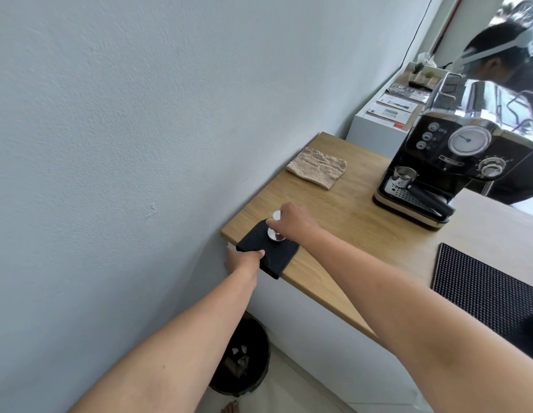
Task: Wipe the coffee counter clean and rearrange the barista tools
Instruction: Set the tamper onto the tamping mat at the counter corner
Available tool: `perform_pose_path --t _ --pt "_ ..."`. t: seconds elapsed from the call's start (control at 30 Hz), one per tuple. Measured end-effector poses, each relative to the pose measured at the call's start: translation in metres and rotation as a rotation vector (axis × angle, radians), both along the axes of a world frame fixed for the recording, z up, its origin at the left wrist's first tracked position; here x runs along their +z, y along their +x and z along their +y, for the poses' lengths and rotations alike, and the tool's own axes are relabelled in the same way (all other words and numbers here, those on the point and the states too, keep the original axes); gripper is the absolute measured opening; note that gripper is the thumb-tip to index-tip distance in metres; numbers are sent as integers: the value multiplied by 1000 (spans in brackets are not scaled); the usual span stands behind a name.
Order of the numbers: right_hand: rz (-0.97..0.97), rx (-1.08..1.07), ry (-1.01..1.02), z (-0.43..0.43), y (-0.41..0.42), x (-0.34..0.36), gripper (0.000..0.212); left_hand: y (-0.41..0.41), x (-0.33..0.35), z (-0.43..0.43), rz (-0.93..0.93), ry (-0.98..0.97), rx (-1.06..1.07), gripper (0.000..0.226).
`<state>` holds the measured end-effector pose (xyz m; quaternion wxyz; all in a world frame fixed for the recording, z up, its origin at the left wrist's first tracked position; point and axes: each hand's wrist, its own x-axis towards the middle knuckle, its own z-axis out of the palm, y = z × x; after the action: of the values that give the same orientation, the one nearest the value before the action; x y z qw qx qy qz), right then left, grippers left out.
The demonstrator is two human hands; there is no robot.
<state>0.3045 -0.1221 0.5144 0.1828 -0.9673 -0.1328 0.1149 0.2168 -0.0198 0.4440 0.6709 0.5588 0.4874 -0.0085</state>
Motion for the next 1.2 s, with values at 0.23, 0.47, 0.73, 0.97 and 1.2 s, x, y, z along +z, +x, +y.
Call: perform_pose_path --t 0.23,0.47,0.73,0.97,1.2 --pt "65 -147 347 -16 -6 1 45 16 32 8 9 606 -137 51" --pt "-36 -334 424 -56 0 14 39 54 74 6 -292 648 -380 33" --pt "-116 -609 366 -123 -6 31 29 95 112 -42 -430 686 -857 23" --pt "-144 -822 340 -193 -28 26 24 117 108 -102 -484 631 -1056 27" --pt "-161 -894 267 -245 -23 11 24 140 93 -148 -443 638 -1149 37"
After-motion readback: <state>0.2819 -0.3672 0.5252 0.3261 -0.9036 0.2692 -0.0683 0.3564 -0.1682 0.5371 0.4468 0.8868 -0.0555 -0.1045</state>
